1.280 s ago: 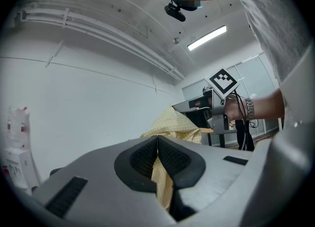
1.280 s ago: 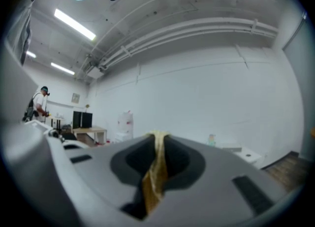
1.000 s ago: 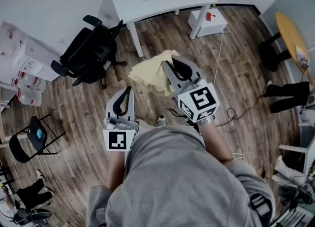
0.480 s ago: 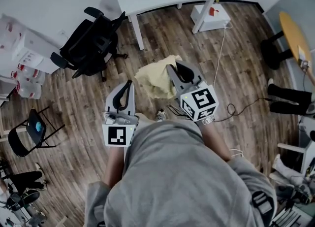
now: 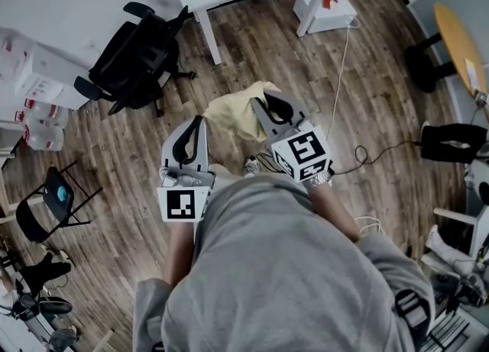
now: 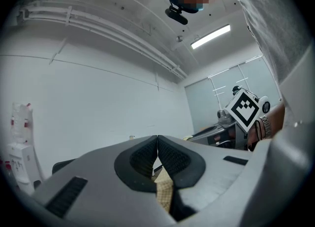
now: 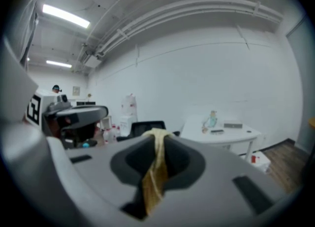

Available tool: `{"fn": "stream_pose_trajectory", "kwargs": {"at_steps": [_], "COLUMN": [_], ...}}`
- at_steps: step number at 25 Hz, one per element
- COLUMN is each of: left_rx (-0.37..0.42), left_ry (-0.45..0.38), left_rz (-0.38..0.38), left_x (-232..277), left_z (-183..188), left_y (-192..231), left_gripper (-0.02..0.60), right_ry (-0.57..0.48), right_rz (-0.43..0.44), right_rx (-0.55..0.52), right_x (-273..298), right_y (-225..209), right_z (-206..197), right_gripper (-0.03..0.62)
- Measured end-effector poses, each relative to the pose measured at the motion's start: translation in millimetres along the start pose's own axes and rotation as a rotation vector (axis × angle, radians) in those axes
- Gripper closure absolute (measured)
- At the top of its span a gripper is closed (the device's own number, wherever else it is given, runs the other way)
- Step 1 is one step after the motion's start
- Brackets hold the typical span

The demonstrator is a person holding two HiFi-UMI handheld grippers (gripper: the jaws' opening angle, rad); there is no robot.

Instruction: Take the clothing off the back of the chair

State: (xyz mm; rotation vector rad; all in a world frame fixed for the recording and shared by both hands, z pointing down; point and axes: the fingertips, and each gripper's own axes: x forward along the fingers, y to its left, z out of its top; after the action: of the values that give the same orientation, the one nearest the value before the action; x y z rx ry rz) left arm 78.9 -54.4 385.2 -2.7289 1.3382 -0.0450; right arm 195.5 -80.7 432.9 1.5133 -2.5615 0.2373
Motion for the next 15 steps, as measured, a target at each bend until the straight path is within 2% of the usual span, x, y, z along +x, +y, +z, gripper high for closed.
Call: {"fn": "stream_pose_trajectory", "kwargs": {"at_steps": [15], "left_rx": [-0.009], "left_ry": [0.01], "left_rz": [0.006], "left_x": [-3.5], "left_z": [-5.0], "left_y": [3.3], "left_gripper": [0.549], "right_ry": [0.032], "right_rz": [0.04], "right_rx": [0.019], "right_x": [7.1], "right_y": [22.3], "right_z": [-17.4], "right_gripper": [0.531]}}
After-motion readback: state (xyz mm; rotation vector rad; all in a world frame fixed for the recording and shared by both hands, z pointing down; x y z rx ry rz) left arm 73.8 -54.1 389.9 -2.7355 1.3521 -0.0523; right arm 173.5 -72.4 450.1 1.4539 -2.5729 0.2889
